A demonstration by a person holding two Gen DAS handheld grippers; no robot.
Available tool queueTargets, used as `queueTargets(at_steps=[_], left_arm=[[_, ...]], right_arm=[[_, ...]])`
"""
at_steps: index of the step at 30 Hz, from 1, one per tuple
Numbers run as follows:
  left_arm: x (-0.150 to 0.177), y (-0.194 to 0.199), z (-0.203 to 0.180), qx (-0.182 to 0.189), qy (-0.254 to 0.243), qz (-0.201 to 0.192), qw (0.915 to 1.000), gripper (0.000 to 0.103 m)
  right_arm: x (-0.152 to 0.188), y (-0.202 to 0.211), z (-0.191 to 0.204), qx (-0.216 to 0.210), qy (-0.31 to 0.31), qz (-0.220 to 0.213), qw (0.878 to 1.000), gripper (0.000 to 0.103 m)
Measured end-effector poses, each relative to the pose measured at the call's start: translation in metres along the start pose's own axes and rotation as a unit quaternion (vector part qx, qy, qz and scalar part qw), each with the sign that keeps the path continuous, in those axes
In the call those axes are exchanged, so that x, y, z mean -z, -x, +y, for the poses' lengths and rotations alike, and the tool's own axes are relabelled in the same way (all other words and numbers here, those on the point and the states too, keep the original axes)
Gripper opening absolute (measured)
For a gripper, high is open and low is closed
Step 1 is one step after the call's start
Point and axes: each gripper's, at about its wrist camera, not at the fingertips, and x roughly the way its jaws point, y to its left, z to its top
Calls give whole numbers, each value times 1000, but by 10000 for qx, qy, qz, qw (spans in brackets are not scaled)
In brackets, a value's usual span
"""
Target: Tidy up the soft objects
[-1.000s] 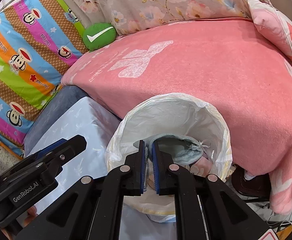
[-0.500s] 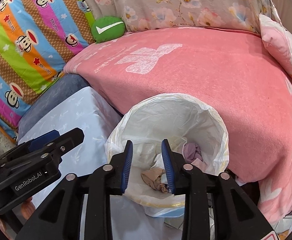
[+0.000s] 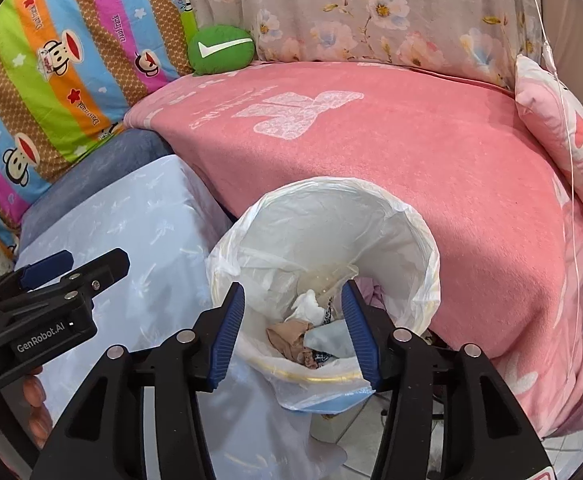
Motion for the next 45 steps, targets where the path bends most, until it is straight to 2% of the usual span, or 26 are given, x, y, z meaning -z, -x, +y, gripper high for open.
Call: queueTargets(at_steps=[5,12,17,26,28,45], left_arm=[[11,4,6,-111,29,-15,9999,87],[26,5,11,-203,74,40,9998,90],[29,6,9,-324,40,57,9994,91],[31,2,3,-343,52,133,9993,92],[31,1,1,-367,40,150,9992,92],[33,-1,-11,-486,25,160,9987,92]], right_arm=[[13,2,5,97,-11,5,10000,57],[23,4,14,384,215,-30,9990,68],[26,6,13,426,280,65,9987,84],[23,11,7,601,279,50,9978,89],[23,13,5,593,256,47,9979,96],[24,13,-3,691,277,27,9972,97]])
